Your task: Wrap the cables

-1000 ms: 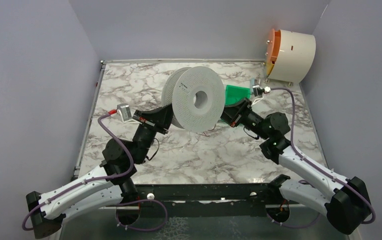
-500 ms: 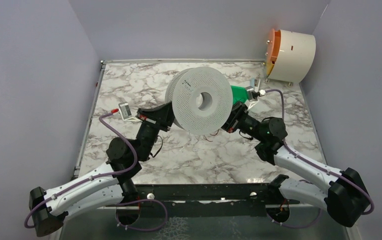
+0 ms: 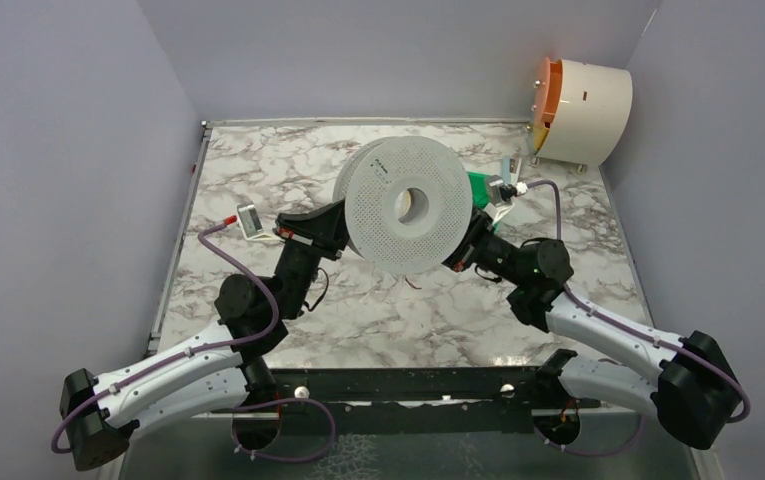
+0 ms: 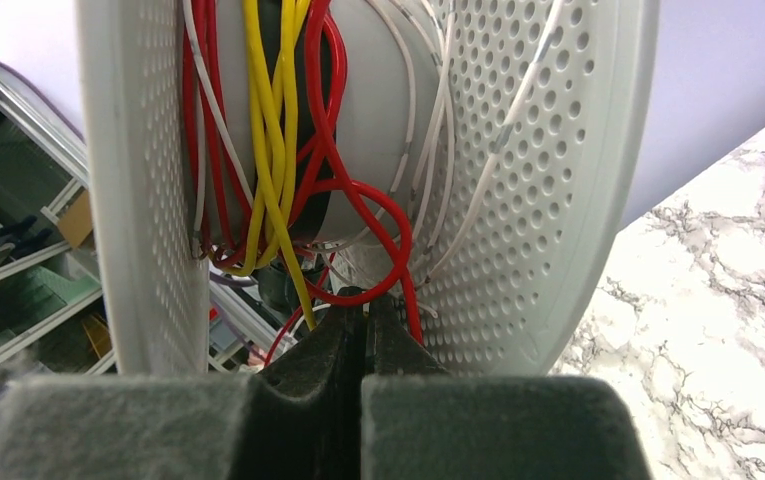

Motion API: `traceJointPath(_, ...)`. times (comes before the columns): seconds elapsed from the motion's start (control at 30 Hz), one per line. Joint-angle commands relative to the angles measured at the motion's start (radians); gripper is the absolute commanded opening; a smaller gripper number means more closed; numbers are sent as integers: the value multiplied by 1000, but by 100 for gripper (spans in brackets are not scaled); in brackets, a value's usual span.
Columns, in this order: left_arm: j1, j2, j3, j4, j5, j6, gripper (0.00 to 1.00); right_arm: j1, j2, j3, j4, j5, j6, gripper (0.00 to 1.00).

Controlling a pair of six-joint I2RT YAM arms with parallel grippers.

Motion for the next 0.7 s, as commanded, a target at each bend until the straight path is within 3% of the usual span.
traceJointPath(0.0, -6, -3, 37, 148, 61, -53, 0, 32, 6, -2, -152, -62, -69, 3)
traceJointPath(0.67, -6, -62, 55, 157, 103, 35, 0, 32, -131, 4, -379, 47, -28, 19)
